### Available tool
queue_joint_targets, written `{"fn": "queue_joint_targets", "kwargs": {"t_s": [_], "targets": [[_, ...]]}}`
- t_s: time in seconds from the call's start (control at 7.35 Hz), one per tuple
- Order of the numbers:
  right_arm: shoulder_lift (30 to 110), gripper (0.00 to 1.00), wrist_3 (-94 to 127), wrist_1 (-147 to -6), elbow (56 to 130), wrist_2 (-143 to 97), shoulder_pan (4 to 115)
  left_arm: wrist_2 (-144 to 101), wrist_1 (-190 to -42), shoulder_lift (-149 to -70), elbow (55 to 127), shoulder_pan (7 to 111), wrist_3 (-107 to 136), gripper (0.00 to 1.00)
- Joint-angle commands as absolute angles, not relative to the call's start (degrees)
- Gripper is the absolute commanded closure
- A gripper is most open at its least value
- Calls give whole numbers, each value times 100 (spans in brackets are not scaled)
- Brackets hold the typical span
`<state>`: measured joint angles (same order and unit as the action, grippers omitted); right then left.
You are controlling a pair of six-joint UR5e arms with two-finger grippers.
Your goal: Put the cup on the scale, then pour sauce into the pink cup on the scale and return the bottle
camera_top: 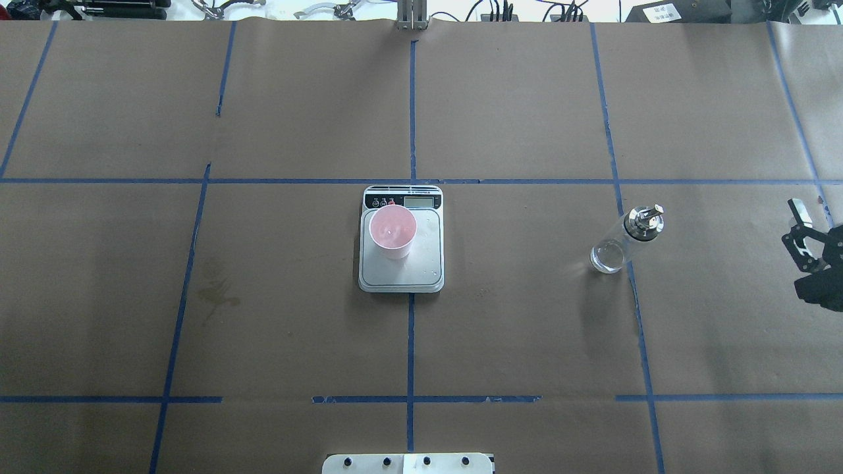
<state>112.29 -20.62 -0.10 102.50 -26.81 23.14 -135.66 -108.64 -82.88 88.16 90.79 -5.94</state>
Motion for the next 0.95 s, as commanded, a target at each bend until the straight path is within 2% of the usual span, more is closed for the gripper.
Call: {"fn": "queue_joint_targets", "kwargs": {"t_s": [0.0, 0.41, 0.54, 0.82], "targets": [[10551, 0, -2327, -1479, 10222, -4237, 4227, -13570, -10863, -8288, 8824, 9079, -598, 0], [9899, 0, -2303, -3246, 9986, -7626, 6838, -13570, -10872, -8288, 8850, 9079, -598, 0], [9766, 0, -2303, -3661, 9628, -8003, 7351, -13570, -10872, -8288, 8859, 9079, -598, 0], [9572, 0, -1849, -3656, 8924, -7980, 7636, -13570, -10872, -8288, 8851, 9079, -606, 0]]}}
